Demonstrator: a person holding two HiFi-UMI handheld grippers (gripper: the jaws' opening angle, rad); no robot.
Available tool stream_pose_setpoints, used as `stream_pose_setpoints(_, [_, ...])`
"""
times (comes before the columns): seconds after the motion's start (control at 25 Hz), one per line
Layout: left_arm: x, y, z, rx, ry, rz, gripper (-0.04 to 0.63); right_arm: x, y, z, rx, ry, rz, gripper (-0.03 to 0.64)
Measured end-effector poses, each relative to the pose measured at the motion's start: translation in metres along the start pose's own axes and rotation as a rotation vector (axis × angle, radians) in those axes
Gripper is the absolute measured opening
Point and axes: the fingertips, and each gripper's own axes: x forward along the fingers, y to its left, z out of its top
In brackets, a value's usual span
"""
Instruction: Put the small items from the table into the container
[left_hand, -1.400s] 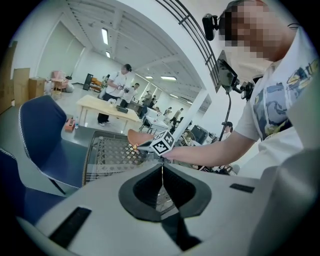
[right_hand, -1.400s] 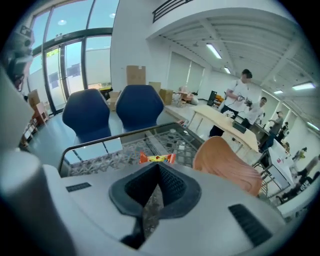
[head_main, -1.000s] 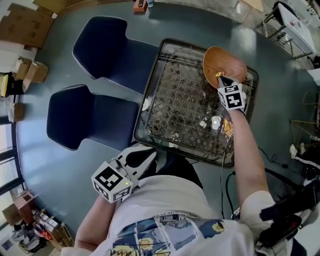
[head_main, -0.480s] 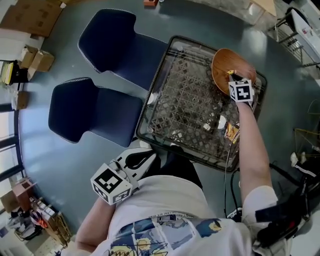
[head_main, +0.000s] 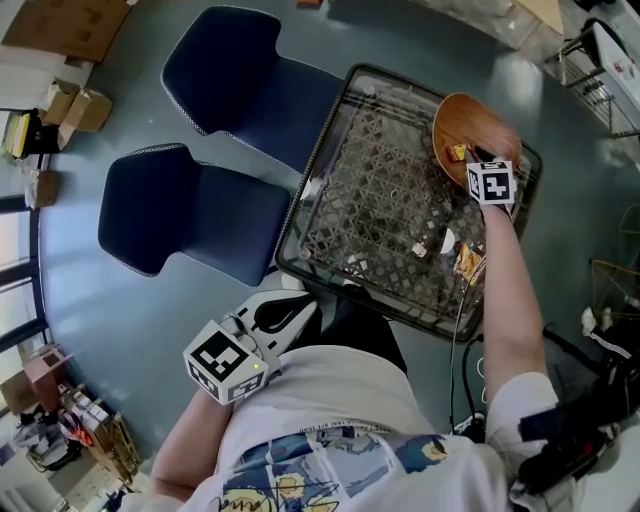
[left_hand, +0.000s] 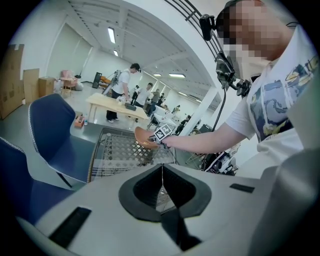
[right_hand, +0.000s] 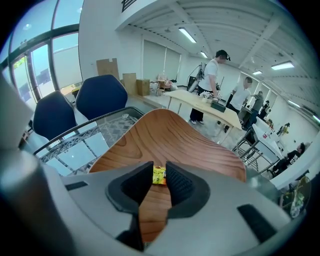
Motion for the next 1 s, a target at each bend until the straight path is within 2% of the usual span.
stream_pose_setpoints(0.36, [-0.005, -0.004, 0.004, 0.055, -0.008, -0.045, 0.009, -0.046, 0.018, 0.005, 0.014, -0.075, -0.035, 0.061])
stream_pose_setpoints(0.56, [-0.013, -0.009, 0.007, 0.103, -0.009, -0.101, 0.009, -0.090, 0.054, -0.001, 0.027, -0.121, -0.046, 0.061])
stream_pose_setpoints(0.8, [-0.017, -0.020, 0.009, 0.194, 0.007, -0.199, 0.009, -0.157, 0.095, -0.027, 0.065, -0.177, -0.098, 0.061])
stream_pose_setpoints(1.0, [-0.038, -0.022, 0.007, 0.235, 0.001, -0.275, 0.009, -0.200, 0.150, -0.065, 0.108, -0.151, -0.113, 0.061])
